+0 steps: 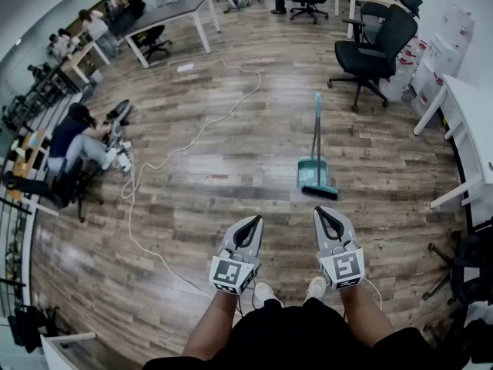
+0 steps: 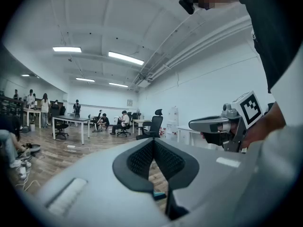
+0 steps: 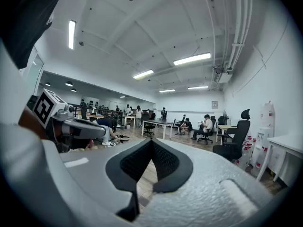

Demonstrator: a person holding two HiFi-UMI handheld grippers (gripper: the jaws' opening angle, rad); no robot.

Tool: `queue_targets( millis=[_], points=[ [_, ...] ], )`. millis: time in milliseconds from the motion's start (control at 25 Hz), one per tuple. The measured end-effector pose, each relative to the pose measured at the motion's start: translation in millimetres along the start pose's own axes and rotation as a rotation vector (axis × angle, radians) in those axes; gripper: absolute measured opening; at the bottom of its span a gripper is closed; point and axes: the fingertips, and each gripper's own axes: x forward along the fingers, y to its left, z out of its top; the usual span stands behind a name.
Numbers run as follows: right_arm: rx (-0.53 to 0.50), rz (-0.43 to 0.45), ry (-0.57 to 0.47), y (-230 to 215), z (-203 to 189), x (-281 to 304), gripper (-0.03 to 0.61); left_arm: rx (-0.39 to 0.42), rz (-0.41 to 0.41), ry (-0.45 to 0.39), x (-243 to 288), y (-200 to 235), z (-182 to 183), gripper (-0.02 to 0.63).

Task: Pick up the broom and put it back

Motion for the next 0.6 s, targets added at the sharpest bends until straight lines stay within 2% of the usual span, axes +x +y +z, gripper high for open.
queue_targets(
  millis=[320, 600],
  points=[
    [-0.009, -0.019, 0.014, 26, -4, 10, 0.0, -0.003, -0.018, 0.028, -21, 16, -14, 0.018],
    [0.003, -0.054, 0.011, 49, -6, 19, 0.002, -0.005, -0.052, 0.02, -39, 34, -19, 0.018]
  ],
)
